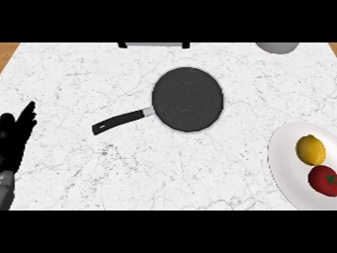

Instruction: Pick the tomato from the plate and place it in the pan

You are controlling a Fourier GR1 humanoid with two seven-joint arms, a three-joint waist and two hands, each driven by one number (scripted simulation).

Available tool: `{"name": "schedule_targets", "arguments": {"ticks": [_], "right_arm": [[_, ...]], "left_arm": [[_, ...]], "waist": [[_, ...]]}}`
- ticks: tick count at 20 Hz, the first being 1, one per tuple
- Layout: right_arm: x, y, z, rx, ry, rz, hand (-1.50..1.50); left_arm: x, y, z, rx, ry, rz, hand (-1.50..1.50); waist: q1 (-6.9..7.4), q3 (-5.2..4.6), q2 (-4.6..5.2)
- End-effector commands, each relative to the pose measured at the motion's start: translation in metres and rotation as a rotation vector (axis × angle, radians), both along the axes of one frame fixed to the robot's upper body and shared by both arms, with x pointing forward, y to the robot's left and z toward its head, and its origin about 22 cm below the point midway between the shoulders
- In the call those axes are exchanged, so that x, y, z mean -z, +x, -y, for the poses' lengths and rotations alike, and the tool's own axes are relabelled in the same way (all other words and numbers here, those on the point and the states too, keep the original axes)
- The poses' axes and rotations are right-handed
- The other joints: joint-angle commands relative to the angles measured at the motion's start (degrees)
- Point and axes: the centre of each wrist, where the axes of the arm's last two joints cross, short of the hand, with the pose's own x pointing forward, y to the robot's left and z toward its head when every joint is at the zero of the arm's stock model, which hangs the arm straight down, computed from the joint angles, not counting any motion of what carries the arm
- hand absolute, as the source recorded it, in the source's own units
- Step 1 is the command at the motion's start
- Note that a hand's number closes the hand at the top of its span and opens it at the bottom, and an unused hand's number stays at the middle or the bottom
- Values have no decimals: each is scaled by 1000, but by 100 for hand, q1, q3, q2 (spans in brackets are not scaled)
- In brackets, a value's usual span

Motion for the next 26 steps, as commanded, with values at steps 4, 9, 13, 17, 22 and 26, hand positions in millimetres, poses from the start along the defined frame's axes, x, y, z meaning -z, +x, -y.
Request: {"name": "schedule_targets", "arguments": {"ticks": [4, 9, 13, 17, 22, 26], "right_arm": [[13, 22, -6, 9, -33, -72, -150], [44, 7, -20, 39, -70, -101, -150], [48, 17, -2, 15, -89, -146, -150], [51, 11, -6, 12, -62, -128, -150], [79, 5, -20, 9, -96, -134, -150], [77, 26, -26, 3, -64, -129, -150]], "left_arm": [[-2, -14, -3, 5, -13, 10, 0], [17, -4, -8, -6, -6, -16, 0], [-8, -12, 4, -14, 2, 2, 0], [14, 1, -11, -8, -3, 1, 0], [2, 7, -12, 0, 11, -16, 0], [5, 0, -9, -6, 8, -5, 0]], "waist": [[-51, 5, -19], [-99, 4, -18], [-53, 8, -24], [-103, 4, -17], [-102, 5, -19], [-81, 5, -18]]}}
